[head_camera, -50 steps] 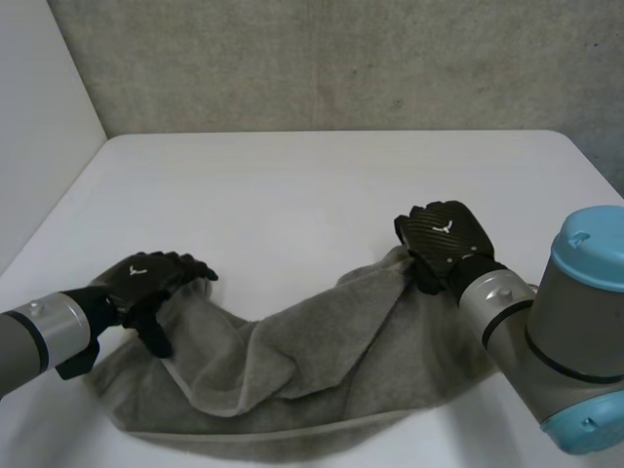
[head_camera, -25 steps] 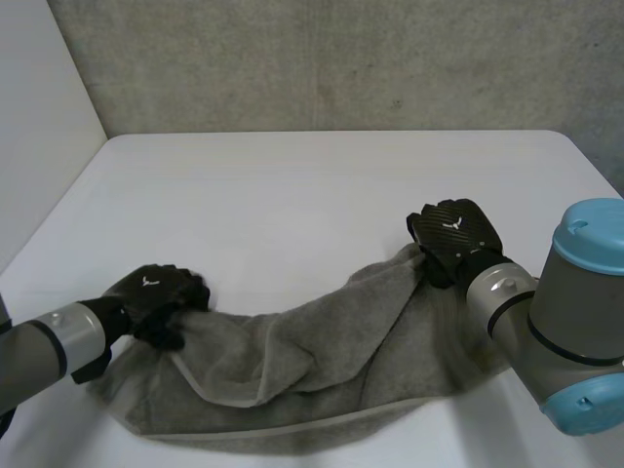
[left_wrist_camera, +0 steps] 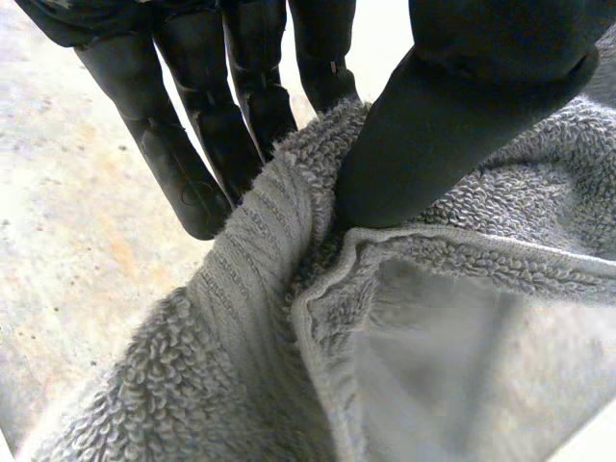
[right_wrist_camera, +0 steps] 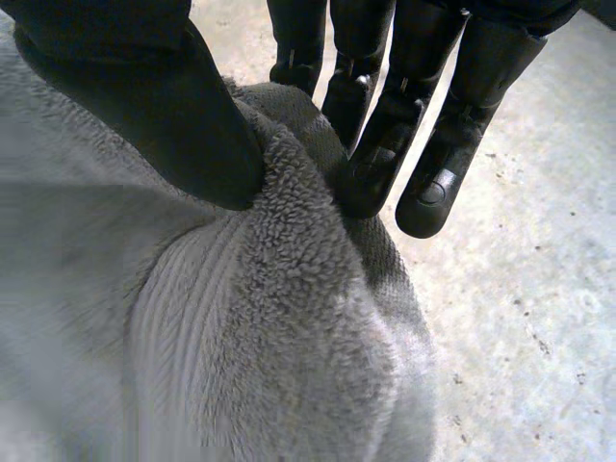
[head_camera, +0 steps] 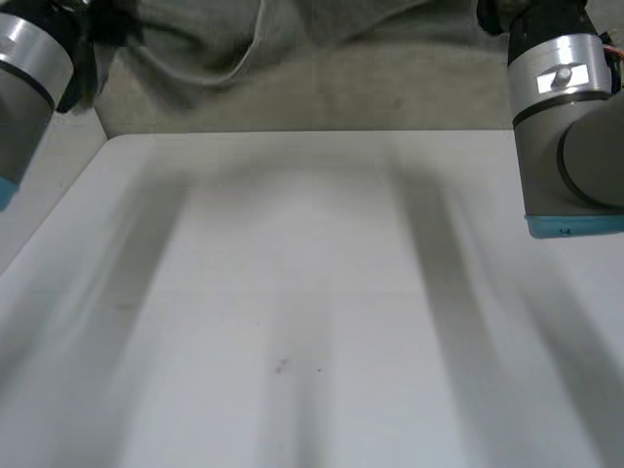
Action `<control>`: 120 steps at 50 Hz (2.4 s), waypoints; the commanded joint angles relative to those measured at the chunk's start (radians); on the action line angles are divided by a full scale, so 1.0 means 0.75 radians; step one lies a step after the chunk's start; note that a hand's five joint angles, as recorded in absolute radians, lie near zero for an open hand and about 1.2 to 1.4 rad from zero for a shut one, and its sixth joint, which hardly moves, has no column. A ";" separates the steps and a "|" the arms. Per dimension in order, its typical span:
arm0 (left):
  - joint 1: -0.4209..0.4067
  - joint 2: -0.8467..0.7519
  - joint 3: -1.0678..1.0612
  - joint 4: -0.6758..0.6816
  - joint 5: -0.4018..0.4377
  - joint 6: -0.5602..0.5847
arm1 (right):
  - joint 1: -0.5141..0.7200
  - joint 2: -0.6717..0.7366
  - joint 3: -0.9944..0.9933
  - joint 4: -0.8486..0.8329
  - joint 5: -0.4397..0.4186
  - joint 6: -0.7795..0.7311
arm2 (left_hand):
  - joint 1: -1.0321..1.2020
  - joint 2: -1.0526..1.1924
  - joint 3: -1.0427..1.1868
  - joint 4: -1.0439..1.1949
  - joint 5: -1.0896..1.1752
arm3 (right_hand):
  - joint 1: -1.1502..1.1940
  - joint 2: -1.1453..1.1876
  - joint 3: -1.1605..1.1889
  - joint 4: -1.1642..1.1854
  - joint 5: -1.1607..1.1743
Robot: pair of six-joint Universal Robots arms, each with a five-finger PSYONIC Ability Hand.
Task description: Fold the towel.
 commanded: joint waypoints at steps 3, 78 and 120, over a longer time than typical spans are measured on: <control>-0.003 -0.023 -0.338 0.039 0.015 -0.078 | -0.049 -0.012 0.418 -0.010 -0.134 0.004 | 0.313 0.240 0.247 0.240 0.280 | 0.606 0.300 0.276 0.270 0.342; 0.191 0.314 -1.367 0.029 0.154 0.429 | -0.087 0.628 -0.374 1.274 -0.459 0.343 | -0.536 -0.608 -0.602 -0.608 -0.569 | -0.438 -0.743 -0.767 -0.773 -0.702; 0.101 0.189 -1.329 0.149 0.201 0.413 | -0.060 0.283 -0.097 1.002 -0.206 0.505 | -0.732 -0.804 -0.798 -0.804 -0.765 | 0.606 0.300 0.276 0.270 0.342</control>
